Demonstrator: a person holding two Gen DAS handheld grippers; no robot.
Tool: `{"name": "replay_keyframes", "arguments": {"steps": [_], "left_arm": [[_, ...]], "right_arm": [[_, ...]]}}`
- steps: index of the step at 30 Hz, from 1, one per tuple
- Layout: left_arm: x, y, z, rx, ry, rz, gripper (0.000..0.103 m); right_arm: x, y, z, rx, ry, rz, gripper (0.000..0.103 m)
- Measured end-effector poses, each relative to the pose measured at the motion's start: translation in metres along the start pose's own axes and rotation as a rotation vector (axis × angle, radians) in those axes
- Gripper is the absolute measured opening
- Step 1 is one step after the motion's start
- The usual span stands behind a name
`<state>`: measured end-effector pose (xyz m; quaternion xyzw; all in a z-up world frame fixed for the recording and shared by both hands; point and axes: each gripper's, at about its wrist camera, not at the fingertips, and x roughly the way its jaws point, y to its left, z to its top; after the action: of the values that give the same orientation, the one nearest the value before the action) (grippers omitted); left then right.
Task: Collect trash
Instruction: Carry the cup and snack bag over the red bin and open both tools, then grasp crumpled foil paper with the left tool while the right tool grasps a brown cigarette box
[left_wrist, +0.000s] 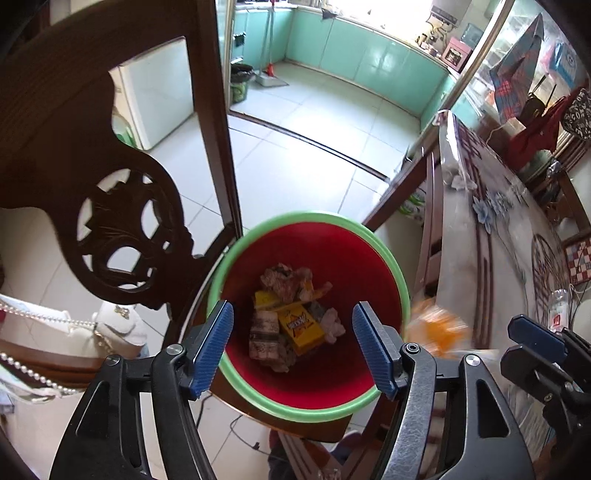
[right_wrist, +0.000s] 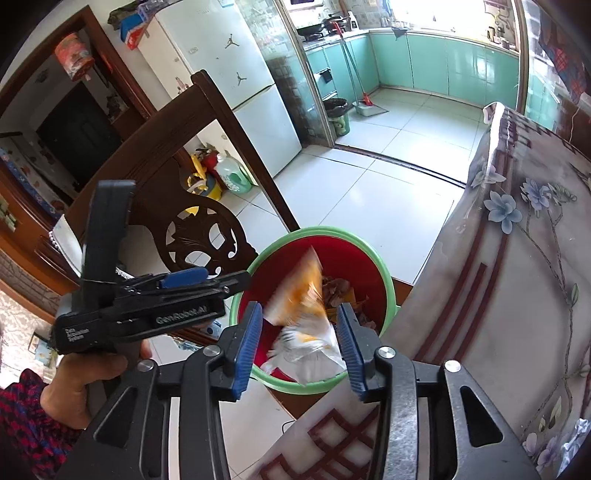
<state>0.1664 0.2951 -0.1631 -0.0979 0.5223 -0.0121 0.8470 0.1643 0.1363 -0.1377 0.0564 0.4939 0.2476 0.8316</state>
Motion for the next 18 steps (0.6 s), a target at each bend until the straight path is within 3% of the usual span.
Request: {"name": "replay_keyframes", "arguments": {"steps": [9,13,18], "left_arm": [[-0.026,-0.016,-0.004,0.069,-0.073,0.03,0.07],[-0.032,-0.05,-0.016,0.2,-0.091,0.019,0.075],[-0.035,-0.097,-0.031,0.301,-0.067,-0.045,0.08]], "right_arm": [[-0.032,-0.002,-0.016,-0.016,-0.06,0.002,0.047],[-0.073,-0.026,-0.044,-0.039,-0.095,-0.091,0.052],[-0.137,-0.081,-0.093,-0.043,-0.1,-0.271,0.054]]}}
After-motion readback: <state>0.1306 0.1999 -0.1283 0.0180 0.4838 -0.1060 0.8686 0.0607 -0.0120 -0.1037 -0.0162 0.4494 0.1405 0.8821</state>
